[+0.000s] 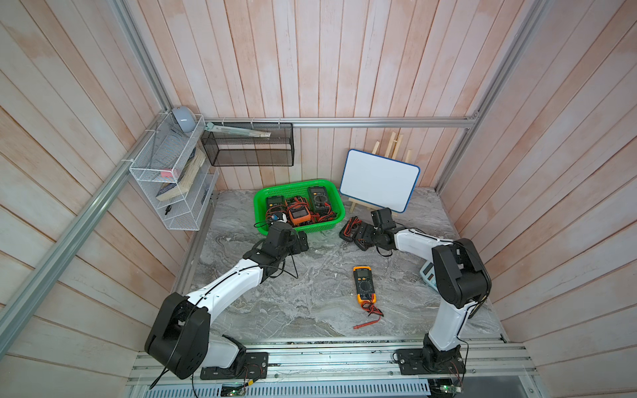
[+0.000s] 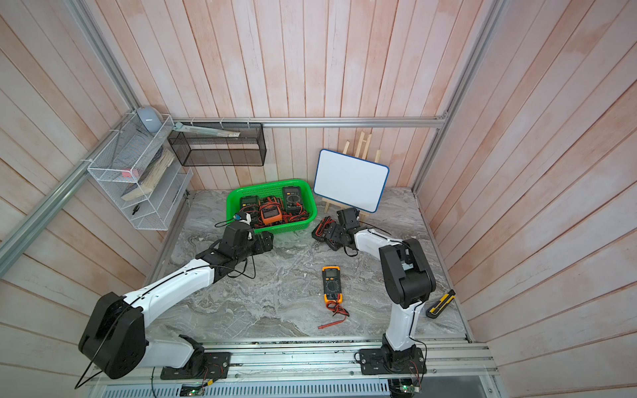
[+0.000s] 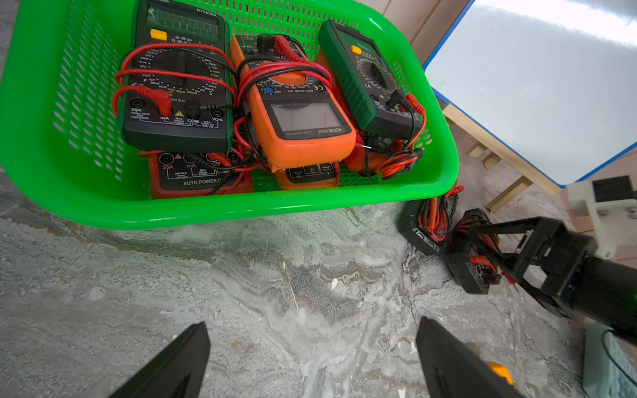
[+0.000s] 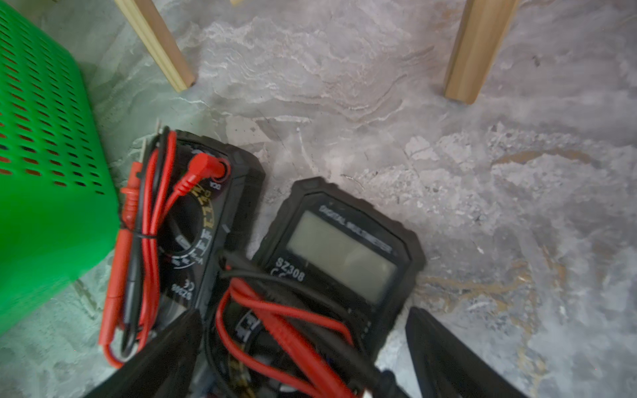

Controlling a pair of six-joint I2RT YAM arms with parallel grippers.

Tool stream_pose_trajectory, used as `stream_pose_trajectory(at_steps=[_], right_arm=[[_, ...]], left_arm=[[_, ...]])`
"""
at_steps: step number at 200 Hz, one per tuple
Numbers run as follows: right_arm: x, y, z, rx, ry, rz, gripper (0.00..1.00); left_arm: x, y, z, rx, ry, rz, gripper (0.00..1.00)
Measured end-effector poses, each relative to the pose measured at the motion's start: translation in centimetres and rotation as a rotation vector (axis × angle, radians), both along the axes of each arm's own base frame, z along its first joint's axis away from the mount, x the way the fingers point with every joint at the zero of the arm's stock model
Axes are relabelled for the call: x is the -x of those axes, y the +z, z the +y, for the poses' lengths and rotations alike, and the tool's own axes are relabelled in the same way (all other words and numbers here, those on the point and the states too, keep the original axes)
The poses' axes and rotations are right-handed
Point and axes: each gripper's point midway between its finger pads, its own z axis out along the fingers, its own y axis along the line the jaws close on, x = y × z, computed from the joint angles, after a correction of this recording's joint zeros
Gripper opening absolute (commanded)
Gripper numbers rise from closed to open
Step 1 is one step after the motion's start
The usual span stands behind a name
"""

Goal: Put the multimeter into the basket
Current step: Pick up the multimeter from the center of the board.

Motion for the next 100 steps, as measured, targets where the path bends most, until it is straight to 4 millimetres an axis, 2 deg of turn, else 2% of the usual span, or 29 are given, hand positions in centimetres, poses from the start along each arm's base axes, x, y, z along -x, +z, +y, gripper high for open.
stream_pose_trajectory(at_steps=[29,39,59,100], right_arm=[[0.3,-1.1,0.6,0.003,0.017,0.024,0.98],[0.3,-1.2,0.8,0.006,0.022,0.025,0.94],[0.4,-1.2,1.0,0.003,0.029,0.027,0.85],[0.6,-0.9,1.0,-0.009,0.031,0.017,0.57]], left_arm=[[0.1,-0.2,0.0,0.003,0.004,0.006,1.0],[0.1,-0.3,0.1,0.003,0.005,0.007,1.0],[0.1,-0.4,0.2,0.005,0.009,0.011,1.0],[0.2,-0.5,0.3,0.006,0.013,0.014,1.0]])
